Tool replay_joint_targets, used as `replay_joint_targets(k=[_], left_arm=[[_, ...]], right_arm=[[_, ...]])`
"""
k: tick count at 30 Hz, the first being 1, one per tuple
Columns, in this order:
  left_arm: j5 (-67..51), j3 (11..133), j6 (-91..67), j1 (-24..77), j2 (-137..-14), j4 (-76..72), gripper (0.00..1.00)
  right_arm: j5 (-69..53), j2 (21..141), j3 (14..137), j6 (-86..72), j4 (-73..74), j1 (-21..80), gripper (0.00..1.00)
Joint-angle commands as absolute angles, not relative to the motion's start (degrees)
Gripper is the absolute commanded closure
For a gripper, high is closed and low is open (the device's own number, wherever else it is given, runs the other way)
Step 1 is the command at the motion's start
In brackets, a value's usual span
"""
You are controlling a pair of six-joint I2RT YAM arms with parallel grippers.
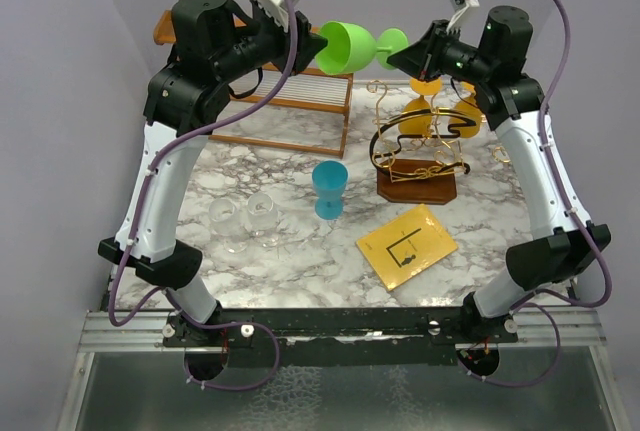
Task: Place the wine glass upside down on the wine glass rack
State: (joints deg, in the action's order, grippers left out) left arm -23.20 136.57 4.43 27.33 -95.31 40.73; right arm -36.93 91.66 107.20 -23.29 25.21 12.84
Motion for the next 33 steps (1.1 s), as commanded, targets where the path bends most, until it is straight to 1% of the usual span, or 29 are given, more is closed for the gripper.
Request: replay_joint_targets(k=[1,3,5,6,8,15,19,26,33], left_arm=[[-23.82,136.72,4.63,27.17,-94.13,40.28,0.46],[-22.3,136.55,5.36,27.16,-93.67,40.95,0.29],[-19.97,136.32,5.9,27.16,-93.31,41.28,0.16],[-18.76,136.2,5.9,27.16,-93.17,41.35,0.12],[-16.84,136.07,6.09,27.16,-93.04,41.5,0.08],[-14.1,135.22,6.95,27.08,-92.31,42.18,0.05],[-11.75,133.25,7.97,27.07,-91.73,42.07,0.04],[-11.01,127.22,8.97,26.87,-88.87,40.85,0.04],[-13.45,117.92,8.61,25.93,-84.64,38.17,0.05]], right_arm=[[-35.55,88.99,104.78,-21.7,23.06,8.39,0.99],[-35.2,88.04,103.66,-19.61,22.95,6.83,0.99],[-32.85,86.58,102.86,-15.24,23.89,6.51,0.99],[-31.59,85.91,102.5,-12.69,24.4,6.5,0.99],[-28.21,84.01,101.57,-8.27,25.65,6.42,0.99],[-18.0,76.2,99.23,6.07,30.54,6.39,0.99],[-15.92,70.92,97.93,18.13,35.59,6.32,0.99],[-11.48,61.01,93.25,39.27,46.17,6.31,0.99],[-13.81,53.37,88.03,50.95,57.42,6.33,0.99]])
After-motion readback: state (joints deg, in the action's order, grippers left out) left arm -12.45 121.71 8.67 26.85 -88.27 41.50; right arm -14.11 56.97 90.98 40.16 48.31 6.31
